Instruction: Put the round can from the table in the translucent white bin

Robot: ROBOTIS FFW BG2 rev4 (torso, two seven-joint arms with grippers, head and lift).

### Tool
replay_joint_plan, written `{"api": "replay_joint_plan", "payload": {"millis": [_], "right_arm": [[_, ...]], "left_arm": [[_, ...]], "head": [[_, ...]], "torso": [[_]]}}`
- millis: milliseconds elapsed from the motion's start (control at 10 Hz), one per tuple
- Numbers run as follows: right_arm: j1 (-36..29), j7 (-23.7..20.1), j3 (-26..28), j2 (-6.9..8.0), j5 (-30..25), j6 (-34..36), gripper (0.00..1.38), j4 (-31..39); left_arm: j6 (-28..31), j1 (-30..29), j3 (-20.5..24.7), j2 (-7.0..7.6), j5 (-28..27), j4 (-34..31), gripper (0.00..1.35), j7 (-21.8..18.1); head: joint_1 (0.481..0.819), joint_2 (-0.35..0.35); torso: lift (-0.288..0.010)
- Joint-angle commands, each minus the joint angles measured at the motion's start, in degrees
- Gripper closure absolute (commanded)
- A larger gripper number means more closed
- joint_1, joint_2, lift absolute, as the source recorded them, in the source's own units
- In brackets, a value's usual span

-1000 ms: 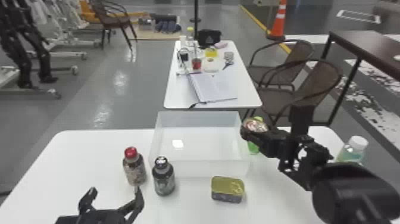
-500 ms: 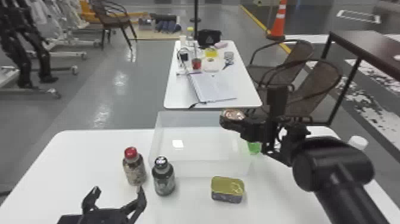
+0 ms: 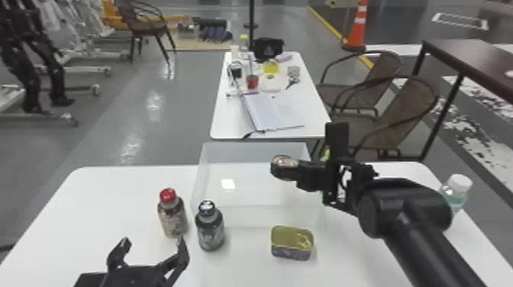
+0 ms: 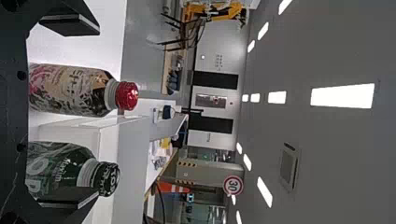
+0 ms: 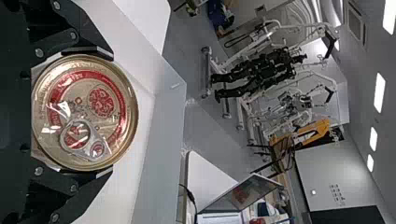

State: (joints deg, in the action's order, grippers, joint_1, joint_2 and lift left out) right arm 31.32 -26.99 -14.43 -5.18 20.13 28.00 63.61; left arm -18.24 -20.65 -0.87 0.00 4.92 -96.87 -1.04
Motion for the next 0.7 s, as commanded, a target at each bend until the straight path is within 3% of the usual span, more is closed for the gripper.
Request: {"api": "replay_joint_plan", "payload": {"millis": [0, 300, 600], "right_arm": [[1.7, -0.8, -0.9, 0.17, 0.7, 0.0, 0.71, -3.6], [3.0, -1.1, -1.8, 0.35, 0.5, 0.2, 0.72, -6.9], [3.2, -1.0, -1.7, 0.35, 1.0, 0.9, 0.58, -8.4]], "left_arm": [[0.1, 0.3, 0.0, -0.15, 0.0, 0.1, 0.10, -0.2], [0.9, 0.6, 0.0, -0.15, 0.4, 0.3, 0.10, -1.1], [0.5, 0.7, 0.1, -0.15, 0.3, 0.6, 0.10, -1.1]], "head": [[0.549, 0.000], [0.549, 0.000], [0.549, 0.000]], "torso": [[-0.100], [-0.100], [-0.100]]}}
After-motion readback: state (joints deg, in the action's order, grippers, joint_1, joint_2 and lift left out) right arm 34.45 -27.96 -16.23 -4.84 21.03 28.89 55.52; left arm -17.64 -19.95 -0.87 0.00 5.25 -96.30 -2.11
